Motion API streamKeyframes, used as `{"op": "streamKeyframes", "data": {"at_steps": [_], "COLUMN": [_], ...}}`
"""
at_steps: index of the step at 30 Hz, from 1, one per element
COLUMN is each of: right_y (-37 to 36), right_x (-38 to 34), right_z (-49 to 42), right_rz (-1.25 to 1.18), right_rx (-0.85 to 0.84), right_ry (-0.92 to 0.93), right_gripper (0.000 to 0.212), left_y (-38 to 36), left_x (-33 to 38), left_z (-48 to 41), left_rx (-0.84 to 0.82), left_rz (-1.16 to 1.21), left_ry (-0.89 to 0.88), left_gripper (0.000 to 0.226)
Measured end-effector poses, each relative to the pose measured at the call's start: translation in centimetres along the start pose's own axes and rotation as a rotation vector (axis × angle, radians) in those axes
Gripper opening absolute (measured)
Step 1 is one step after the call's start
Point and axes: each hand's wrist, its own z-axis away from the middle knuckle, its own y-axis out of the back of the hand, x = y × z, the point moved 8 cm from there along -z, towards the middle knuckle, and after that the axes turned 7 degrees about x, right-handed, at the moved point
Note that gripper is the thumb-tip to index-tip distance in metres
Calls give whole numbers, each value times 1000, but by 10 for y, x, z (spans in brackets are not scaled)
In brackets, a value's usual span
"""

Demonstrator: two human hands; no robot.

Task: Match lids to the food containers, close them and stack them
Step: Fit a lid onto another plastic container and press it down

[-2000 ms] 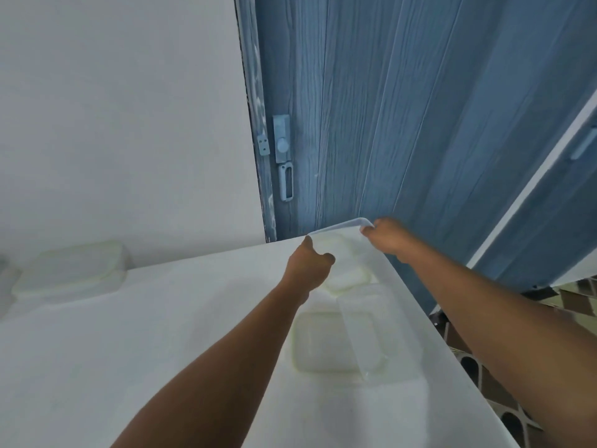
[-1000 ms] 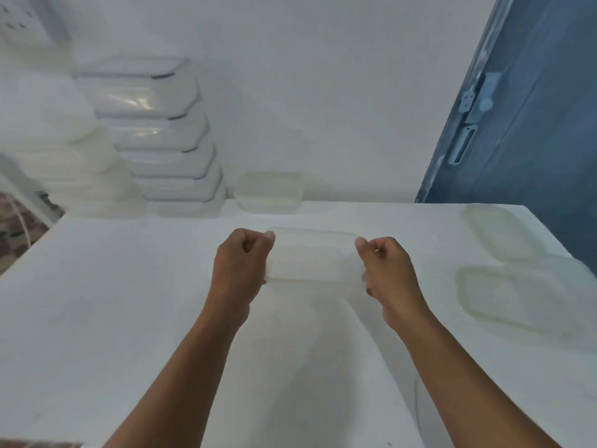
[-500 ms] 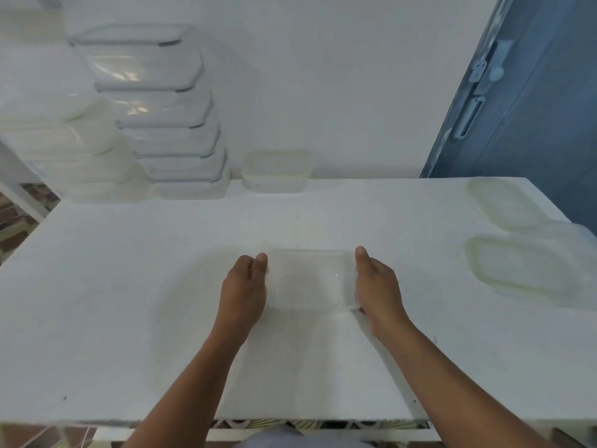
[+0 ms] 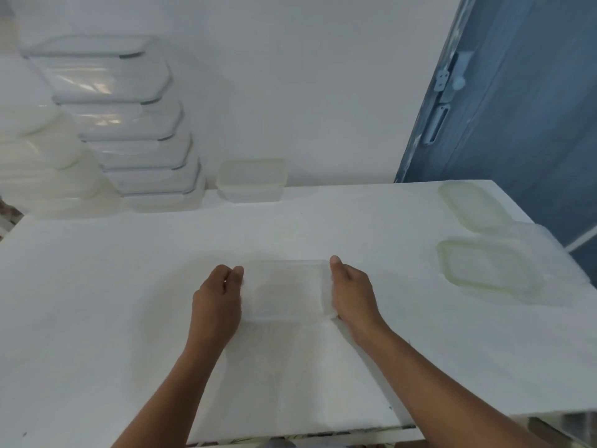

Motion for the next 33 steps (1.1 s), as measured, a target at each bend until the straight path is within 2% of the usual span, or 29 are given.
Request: {"op": "streamKeyframes", "data": {"at_steps": [2, 4, 6, 8, 11, 13, 17, 20, 23, 28, 33], "right_y": [0, 9, 29, 55, 103, 138, 187, 211, 223, 235, 244], "right_x": [-1, -4, -10, -15, -18, -17, -9, 9, 27, 36, 36], "right_z": [-1, -4, -12, -23, -42, -55, -69, -78, -82, -83, -87], "right_rz": [-19, 22, 74, 137, 200, 227, 372, 541, 660, 697, 713], "right_rx": [-83, -147, -130, -58, 92, 176, 221, 172, 104, 56, 38], "right_ry": [-52, -30, 27, 91, 126, 130, 135, 146, 121, 133, 171], "right_gripper": [48, 50, 49, 44, 43, 40, 26, 23, 41, 42, 37], "left_y": [5, 20, 37, 42, 12, -24, -107, -178, -240, -301, -319], "left_x": [7, 19, 38, 59, 94, 120, 150, 167, 172, 173, 182], "left_z": [-1, -2, -3, -3, 8, 21, 46, 67, 82, 94, 94], "left_rx": [-2, 63, 158, 178, 49, -66, -296, -477, -591, -594, -534], "left_rz": [-65, -141, -125, 2, 265, 335, 402, 362, 257, 110, -95], "left_ry": [-20, -46, -67, -60, -23, -31, 1, 61, 112, 159, 55], "left_gripper": [41, 40, 30, 17, 13, 12, 11, 8, 8, 29, 29]}}
